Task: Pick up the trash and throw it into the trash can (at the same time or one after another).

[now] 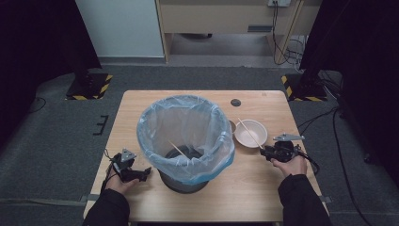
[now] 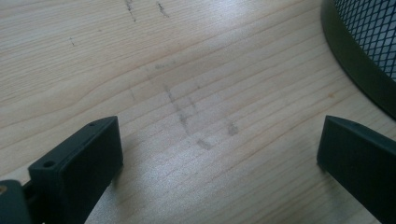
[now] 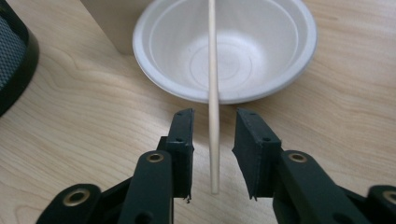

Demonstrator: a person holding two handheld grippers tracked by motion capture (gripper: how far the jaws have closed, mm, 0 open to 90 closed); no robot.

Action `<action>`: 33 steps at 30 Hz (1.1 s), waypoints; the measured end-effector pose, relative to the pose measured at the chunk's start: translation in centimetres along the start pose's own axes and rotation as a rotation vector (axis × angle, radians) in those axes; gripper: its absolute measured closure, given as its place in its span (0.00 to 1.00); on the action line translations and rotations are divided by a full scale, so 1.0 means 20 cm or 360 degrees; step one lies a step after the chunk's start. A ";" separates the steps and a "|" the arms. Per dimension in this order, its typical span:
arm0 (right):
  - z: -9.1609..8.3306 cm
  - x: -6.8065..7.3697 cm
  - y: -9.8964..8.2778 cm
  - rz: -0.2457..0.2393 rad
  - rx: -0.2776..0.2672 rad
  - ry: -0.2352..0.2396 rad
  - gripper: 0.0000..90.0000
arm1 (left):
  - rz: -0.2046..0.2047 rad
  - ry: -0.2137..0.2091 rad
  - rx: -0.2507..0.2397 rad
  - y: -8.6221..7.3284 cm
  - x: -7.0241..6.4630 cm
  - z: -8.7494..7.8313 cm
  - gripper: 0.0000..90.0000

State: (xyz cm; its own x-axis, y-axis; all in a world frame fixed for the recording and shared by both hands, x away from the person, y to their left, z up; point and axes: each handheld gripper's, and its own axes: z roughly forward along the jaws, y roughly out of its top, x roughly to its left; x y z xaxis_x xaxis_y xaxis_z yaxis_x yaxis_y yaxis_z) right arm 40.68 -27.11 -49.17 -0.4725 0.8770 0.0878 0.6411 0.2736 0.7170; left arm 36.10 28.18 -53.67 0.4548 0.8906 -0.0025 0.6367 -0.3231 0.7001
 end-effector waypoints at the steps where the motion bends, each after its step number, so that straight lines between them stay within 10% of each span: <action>1: 0.00 0.00 0.00 0.0000 0.0008 0.0000 0.78 | -0.0001 0.0000 0.0000 0.00 0.00 0.00 0.00; 20: 0.00 -0.01 0.00 0.0025 0.0067 0.0008 0.96 | 0.0000 0.0000 0.0000 0.00 0.00 0.00 0.00; 33: -0.10 -0.02 0.06 0.0059 -0.0094 0.0024 0.96 | 0.0000 0.0000 0.0000 0.00 0.00 0.00 0.00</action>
State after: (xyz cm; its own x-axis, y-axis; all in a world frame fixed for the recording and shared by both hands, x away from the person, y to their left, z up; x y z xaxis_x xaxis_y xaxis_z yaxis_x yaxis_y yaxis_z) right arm 40.43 -27.98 -46.92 -0.4584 0.8800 0.1248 0.6215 0.2169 0.7528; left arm 36.10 28.18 -53.67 0.4548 0.8906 -0.0025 0.6367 -0.3232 0.7001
